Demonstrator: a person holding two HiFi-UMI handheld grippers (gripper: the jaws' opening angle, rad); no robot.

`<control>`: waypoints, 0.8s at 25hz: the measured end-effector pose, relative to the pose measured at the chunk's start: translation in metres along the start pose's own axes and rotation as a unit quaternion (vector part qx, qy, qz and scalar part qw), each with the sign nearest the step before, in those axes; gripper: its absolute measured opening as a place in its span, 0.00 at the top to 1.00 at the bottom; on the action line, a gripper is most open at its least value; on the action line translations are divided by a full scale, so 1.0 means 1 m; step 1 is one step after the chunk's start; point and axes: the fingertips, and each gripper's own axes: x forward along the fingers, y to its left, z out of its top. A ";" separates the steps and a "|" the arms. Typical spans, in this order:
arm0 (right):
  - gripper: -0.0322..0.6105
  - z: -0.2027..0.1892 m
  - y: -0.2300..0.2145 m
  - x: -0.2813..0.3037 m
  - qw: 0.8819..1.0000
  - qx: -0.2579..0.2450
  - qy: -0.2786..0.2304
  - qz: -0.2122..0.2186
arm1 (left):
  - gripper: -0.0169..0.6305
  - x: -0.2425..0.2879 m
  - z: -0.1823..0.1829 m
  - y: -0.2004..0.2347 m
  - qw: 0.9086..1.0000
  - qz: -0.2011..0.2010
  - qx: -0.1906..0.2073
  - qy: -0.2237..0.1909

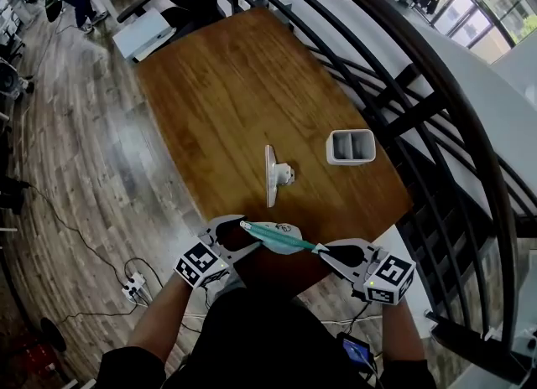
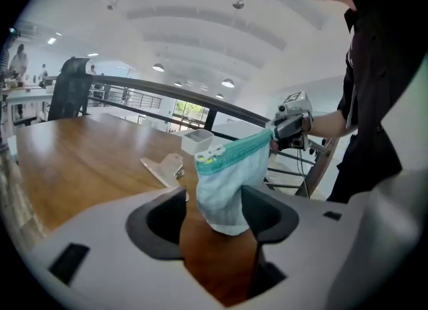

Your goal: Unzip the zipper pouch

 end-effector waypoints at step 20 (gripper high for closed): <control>0.93 -0.045 -0.047 -0.003 0.985 -0.014 0.079 -0.151 | 0.92 0.011 0.039 -0.021 0.999 -0.013 0.043 -0.008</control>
